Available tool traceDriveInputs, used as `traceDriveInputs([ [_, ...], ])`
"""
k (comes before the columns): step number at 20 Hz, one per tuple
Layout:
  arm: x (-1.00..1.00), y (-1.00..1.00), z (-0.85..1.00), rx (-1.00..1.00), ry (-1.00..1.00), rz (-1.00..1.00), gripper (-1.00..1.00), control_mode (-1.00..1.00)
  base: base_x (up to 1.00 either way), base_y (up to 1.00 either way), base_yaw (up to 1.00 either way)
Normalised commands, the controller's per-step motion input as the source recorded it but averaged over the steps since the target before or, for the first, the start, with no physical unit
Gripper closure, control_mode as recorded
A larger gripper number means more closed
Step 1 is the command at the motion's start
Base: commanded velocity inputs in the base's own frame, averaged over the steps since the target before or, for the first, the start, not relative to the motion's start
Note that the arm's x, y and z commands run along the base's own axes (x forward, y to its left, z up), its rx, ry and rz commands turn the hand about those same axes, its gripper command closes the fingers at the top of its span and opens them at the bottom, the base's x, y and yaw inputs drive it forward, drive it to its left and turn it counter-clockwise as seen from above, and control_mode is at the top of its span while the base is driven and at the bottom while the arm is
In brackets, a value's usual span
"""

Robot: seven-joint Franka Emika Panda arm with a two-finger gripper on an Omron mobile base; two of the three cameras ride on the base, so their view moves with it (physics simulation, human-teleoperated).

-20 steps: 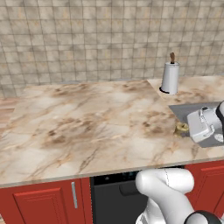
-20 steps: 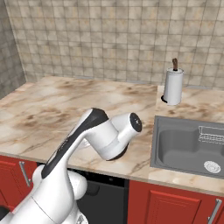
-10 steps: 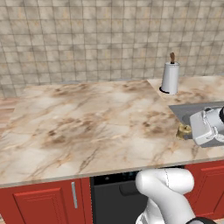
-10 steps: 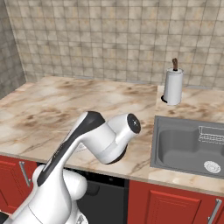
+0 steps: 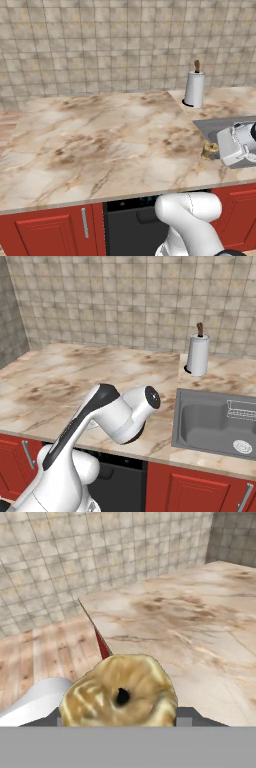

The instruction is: Pick the candle and candle from the dining table and place them in the open cabinet. Close the cabinet after placing the objects.

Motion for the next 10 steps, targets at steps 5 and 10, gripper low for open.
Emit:
traceDriveInputs([
  [5, 0.00, 0.00, 0.00, 0.00, 0.00, 0.00, 1.00, -1.00, 0.00, 0.00, 0.00],
  [10, 0.00, 0.00, 0.00, 0.00, 0.00, 0.00, 1.00, 1.00, 0.00, 0.00, 0.00],
])
